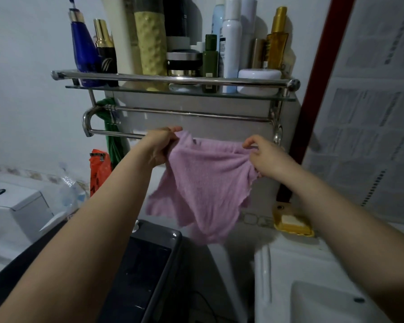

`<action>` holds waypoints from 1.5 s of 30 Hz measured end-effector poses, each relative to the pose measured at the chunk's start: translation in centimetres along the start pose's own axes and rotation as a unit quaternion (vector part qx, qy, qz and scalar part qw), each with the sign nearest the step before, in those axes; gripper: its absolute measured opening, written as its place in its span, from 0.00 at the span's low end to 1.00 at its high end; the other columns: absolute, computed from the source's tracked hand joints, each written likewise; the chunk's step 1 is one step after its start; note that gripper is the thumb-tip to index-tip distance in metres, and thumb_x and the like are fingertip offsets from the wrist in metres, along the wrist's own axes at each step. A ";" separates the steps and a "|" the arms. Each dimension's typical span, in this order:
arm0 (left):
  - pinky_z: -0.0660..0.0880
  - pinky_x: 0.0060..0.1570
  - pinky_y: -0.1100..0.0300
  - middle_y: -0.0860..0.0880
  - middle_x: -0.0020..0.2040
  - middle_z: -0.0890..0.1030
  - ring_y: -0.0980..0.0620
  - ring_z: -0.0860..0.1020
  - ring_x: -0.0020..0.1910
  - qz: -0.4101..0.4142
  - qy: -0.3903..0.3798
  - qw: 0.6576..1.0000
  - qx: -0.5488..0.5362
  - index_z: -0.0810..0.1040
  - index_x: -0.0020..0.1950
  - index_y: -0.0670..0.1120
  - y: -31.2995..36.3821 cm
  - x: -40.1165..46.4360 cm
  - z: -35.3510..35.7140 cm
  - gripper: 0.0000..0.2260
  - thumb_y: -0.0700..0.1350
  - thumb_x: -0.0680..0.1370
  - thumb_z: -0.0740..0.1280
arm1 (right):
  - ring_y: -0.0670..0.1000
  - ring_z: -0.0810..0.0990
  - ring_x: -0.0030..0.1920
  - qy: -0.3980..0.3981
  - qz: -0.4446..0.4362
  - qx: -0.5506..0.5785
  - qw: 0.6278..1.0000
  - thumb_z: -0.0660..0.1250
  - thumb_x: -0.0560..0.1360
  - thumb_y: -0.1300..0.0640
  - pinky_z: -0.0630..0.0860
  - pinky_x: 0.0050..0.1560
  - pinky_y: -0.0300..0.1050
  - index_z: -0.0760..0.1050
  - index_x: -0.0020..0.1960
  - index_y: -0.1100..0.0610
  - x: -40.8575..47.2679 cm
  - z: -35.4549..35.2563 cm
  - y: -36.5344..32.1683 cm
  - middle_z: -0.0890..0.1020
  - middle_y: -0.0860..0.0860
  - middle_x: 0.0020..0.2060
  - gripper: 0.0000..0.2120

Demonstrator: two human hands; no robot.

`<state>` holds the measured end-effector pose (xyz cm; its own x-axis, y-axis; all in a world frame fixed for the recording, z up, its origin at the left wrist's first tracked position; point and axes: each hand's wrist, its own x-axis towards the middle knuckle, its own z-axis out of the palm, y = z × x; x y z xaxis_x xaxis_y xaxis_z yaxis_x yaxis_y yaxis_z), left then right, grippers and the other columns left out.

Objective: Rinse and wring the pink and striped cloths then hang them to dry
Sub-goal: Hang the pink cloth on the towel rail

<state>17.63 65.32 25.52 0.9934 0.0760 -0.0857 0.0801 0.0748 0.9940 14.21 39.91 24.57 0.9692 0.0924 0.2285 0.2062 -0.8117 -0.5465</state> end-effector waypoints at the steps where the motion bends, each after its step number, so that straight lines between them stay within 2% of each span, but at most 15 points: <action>1: 0.76 0.47 0.57 0.43 0.54 0.78 0.48 0.77 0.48 0.011 0.013 1.000 0.020 0.71 0.68 0.44 -0.2 0.3 0.2 0.19 0.31 0.79 0.55 | 0.53 0.79 0.39 0.022 -0.024 -0.022 0.999 0.55 0.78 0.61 0.78 0.42 0.48 0.71 0.58 0.49 -0.1 0.4 0.2 0.78 0.46 0.44 0.13; 4: 0.73 0.32 0.64 0.44 0.42 0.77 0.52 0.76 0.34 0.063 0.082 0.990 0.092 0.72 0.66 0.44 -0.5 0.9 0.3 0.20 0.30 0.77 0.53 | 0.55 0.78 0.49 0.156 -0.105 0.015 0.982 0.55 0.78 0.63 0.73 0.49 0.46 0.77 0.54 0.52 0.3 0.3 -0.1 0.79 0.52 0.53 0.14; 6: 0.68 0.23 0.67 0.43 0.42 0.76 0.52 0.73 0.29 0.101 0.133 0.973 0.157 0.72 0.65 0.45 0.0 1.4 0.0 0.19 0.33 0.78 0.53 | 0.56 0.74 0.56 0.248 -0.147 -0.024 0.957 0.56 0.77 0.64 0.71 0.55 0.47 0.78 0.55 0.57 1.1 -0.8 -0.5 0.76 0.57 0.55 0.14; 9: 0.77 0.45 0.55 0.39 0.58 0.77 0.43 0.78 0.49 0.124 0.163 0.928 0.311 0.71 0.66 0.46 0.3 2.6 -0.8 0.16 0.40 0.81 0.53 | 0.59 0.68 0.61 0.202 -0.131 -0.203 0.949 0.59 0.77 0.63 0.67 0.60 0.49 0.76 0.62 0.55 2.6 -1.7 -0.4 0.71 0.57 0.60 0.15; 11: 0.74 0.58 0.49 0.38 0.62 0.76 0.38 0.75 0.59 0.120 0.152 0.884 0.425 0.72 0.66 0.45 0.2 2.9 -1.2 0.15 0.42 0.81 0.56 | 0.59 0.65 0.63 0.146 -0.123 -0.300 0.934 0.60 0.78 0.59 0.63 0.61 0.50 0.75 0.63 0.52 3.0 -1.6 -0.2 0.67 0.57 0.65 0.15; 16: 0.73 0.53 0.48 0.37 0.61 0.76 0.36 0.76 0.56 0.130 0.178 0.789 0.574 0.74 0.64 0.44 -0.4 3.1 -1.1 0.15 0.49 0.81 0.58 | 0.56 0.70 0.59 0.119 -0.131 -0.364 0.914 0.53 0.81 0.47 0.60 0.59 0.52 0.79 0.56 0.52 2.6 -1.0 -0.1 0.77 0.54 0.55 0.18; 20: 0.75 0.54 0.44 0.39 0.61 0.72 0.36 0.77 0.52 0.120 0.241 0.797 0.541 0.76 0.60 0.46 -0.7 2.5 -2.2 0.17 0.56 0.80 0.60 | 0.54 0.73 0.56 0.105 -0.127 -0.336 0.927 0.56 0.80 0.46 0.57 0.65 0.54 0.80 0.48 0.52 2.8 -1.2 0.8 0.81 0.52 0.48 0.17; 24: 0.80 0.46 0.46 0.40 0.50 0.80 0.42 0.81 0.43 0.182 0.208 0.916 0.291 0.78 0.52 0.44 -2.7 2.5 -3.0 0.07 0.46 0.78 0.67 | 0.53 0.74 0.57 0.157 -0.166 -0.289 0.930 0.58 0.79 0.46 0.51 0.68 0.54 0.81 0.49 0.51 2.7 -1.1 1.8 0.82 0.50 0.48 0.15; 27: 0.80 0.46 0.54 0.44 0.50 0.79 0.49 0.79 0.45 0.215 0.208 0.936 0.187 0.78 0.56 0.43 -3.6 1.6 -2.7 0.08 0.39 0.77 0.68 | 0.54 0.75 0.55 0.205 -0.209 -0.237 0.926 0.60 0.78 0.47 0.53 0.68 0.56 0.81 0.47 0.54 2.3 -0.3 2.7 0.81 0.51 0.46 0.14; 32: 0.78 0.51 0.50 0.50 0.56 0.77 0.50 0.79 0.48 0.251 0.247 0.899 0.260 0.75 0.62 0.48 -2.7 1.4 -3.6 0.12 0.44 0.78 0.67 | 0.57 0.73 0.56 0.258 -0.216 -0.225 0.914 0.55 0.75 0.40 0.59 0.65 0.56 0.80 0.53 0.54 1.7 -0.5 3.8 0.78 0.54 0.49 0.23; 34: 0.75 0.53 0.49 0.46 0.63 0.74 0.45 0.76 0.55 0.233 0.289 0.835 0.407 0.73 0.64 0.49 -3.0 1.3 -3.6 0.14 0.47 0.79 0.65 | 0.58 0.71 0.59 0.229 -0.214 -0.245 0.917 0.55 0.73 0.36 0.56 0.68 0.59 0.79 0.56 0.54 1.7 -0.6 4.2 0.76 0.55 0.52 0.26; 37: 0.71 0.54 0.48 0.42 0.62 0.74 0.40 0.72 0.59 0.327 0.322 0.722 0.518 0.75 0.63 0.46 -4.1 0.7 -2.0 0.13 0.47 0.79 0.63 | 0.58 0.69 0.64 0.211 -0.216 -0.283 0.910 0.60 0.76 0.41 0.51 0.71 0.64 0.81 0.55 0.54 1.4 -0.3 4.7 0.76 0.55 0.57 0.20; 40: 0.68 0.49 0.50 0.42 0.55 0.79 0.40 0.74 0.52 0.430 0.264 0.672 0.542 0.79 0.58 0.45 -5.3 0.3 1.0 0.12 0.46 0.78 0.61 | 0.59 0.65 0.68 0.209 -0.205 -0.308 0.905 0.63 0.77 0.48 0.47 0.72 0.67 0.81 0.55 0.53 1.1 0.2 5.1 0.74 0.55 0.63 0.13; 42: 0.68 0.49 0.51 0.44 0.52 0.79 0.42 0.75 0.50 0.468 0.223 0.668 0.534 0.79 0.56 0.45 -6.1 -0.3 3.4 0.12 0.46 0.78 0.60 | 0.60 0.63 0.70 0.217 -0.199 -0.300 0.907 0.64 0.77 0.51 0.45 0.71 0.67 0.81 0.54 0.54 1.2 0.2 5.3 0.72 0.56 0.65 0.12; 45: 0.74 0.43 0.53 0.46 0.49 0.79 0.46 0.76 0.46 0.485 0.153 0.729 0.458 0.78 0.54 0.45 -7.5 -2.1 7.5 0.10 0.45 0.77 0.60 | 0.61 0.66 0.68 0.248 -0.199 -0.257 0.913 0.66 0.75 0.54 0.52 0.70 0.66 0.81 0.55 0.55 0.7 0.1 6.0 0.73 0.58 0.64 0.11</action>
<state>15.61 57.10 18.81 0.5657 -0.1188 0.8160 -0.4874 -0.8464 0.2147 16.17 35.10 21.39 0.6246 0.2691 0.7331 0.3136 -0.9462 0.0802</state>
